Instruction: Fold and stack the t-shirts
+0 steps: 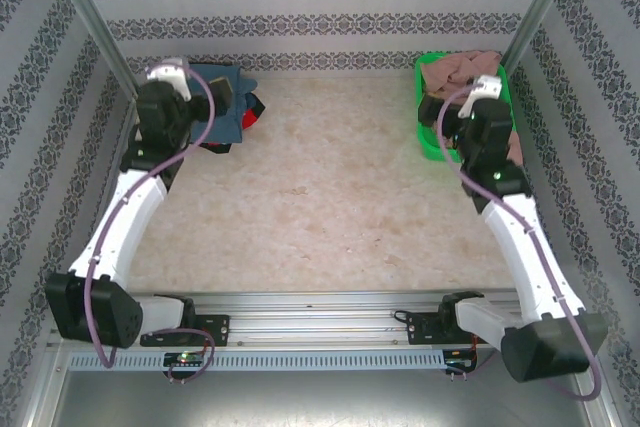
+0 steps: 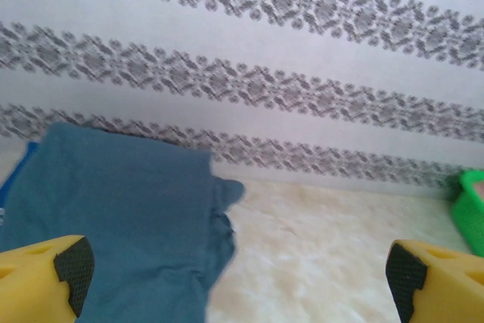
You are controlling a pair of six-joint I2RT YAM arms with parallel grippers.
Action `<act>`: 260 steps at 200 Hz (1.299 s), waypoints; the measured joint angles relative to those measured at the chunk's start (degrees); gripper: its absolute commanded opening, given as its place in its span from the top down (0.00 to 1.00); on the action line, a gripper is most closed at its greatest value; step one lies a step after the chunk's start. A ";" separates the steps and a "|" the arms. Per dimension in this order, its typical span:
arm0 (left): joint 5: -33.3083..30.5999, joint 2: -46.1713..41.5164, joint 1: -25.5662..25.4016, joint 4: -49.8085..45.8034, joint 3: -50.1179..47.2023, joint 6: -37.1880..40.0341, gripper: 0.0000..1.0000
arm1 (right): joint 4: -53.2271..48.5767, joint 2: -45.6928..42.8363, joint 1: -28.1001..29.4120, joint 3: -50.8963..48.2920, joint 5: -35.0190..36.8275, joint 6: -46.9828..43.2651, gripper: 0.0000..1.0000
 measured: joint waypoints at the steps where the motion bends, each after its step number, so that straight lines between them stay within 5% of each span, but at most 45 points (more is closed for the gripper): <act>1: 0.20 0.35 -0.09 -0.87 0.87 -0.17 0.00 | -0.46 0.22 -0.02 0.50 -0.07 0.07 0.02; 47: 2.89 15.76 -4.76 -23.65 22.60 -3.76 0.00 | -20.81 17.35 -3.96 25.66 -2.05 3.50 0.02; 86: 3.17 26.21 -11.02 -37.33 32.59 -3.72 0.00 | -29.35 31.43 -8.04 36.89 -3.23 6.21 0.02; 180: 5.14 22.23 -13.38 -41.53 26.80 -3.76 0.00 | -32.28 61.92 -11.52 48.81 -2.84 12.41 0.05; 260: 4.39 15.67 -13.35 -40.89 21.73 -3.69 0.00 | -33.75 69.31 -11.69 55.34 1.11 15.80 0.21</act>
